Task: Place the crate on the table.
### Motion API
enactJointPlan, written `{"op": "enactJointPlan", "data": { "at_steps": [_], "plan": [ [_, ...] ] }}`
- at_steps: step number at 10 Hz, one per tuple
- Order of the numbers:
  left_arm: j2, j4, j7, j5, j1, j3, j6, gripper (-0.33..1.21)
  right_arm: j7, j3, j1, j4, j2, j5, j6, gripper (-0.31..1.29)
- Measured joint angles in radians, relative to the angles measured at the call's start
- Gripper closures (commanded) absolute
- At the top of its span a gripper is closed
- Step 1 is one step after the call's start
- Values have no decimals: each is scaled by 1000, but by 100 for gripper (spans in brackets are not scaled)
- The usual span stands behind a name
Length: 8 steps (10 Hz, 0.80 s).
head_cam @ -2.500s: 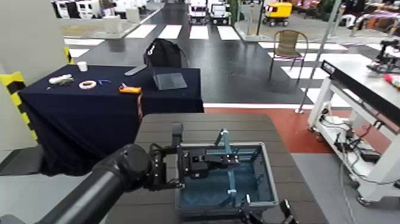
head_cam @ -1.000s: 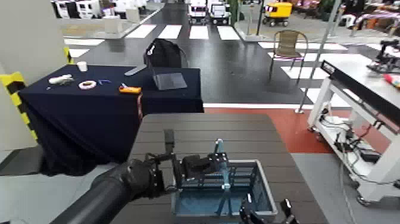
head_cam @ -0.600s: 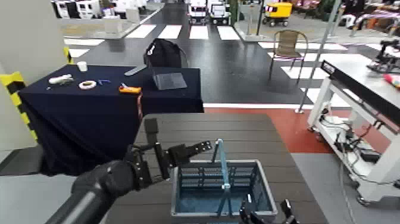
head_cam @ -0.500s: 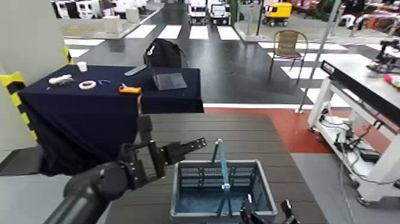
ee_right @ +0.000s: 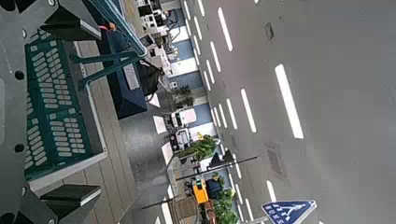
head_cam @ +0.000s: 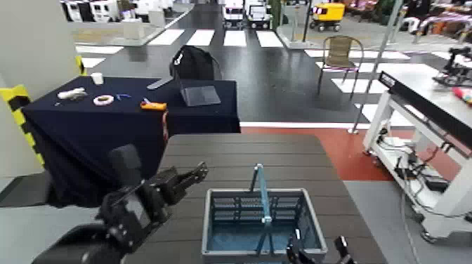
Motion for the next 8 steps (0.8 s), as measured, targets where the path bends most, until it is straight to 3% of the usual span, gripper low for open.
{"op": "enactJointPlan", "data": {
  "at_steps": [3, 6, 8],
  "plan": [
    [-35, -62, 72, -209, 151, 22, -215, 10, 1, -9, 6, -5, 1, 4, 0, 14],
    [-26, -59, 184, -306, 258, -1, -455, 10, 1, -20, 13, -11, 4, 18, 3, 14],
    [-27, -56, 215, -346, 312, -18, -540, 10, 1, -27, 19, -16, 7, 31, 2, 14]
  ]
}}
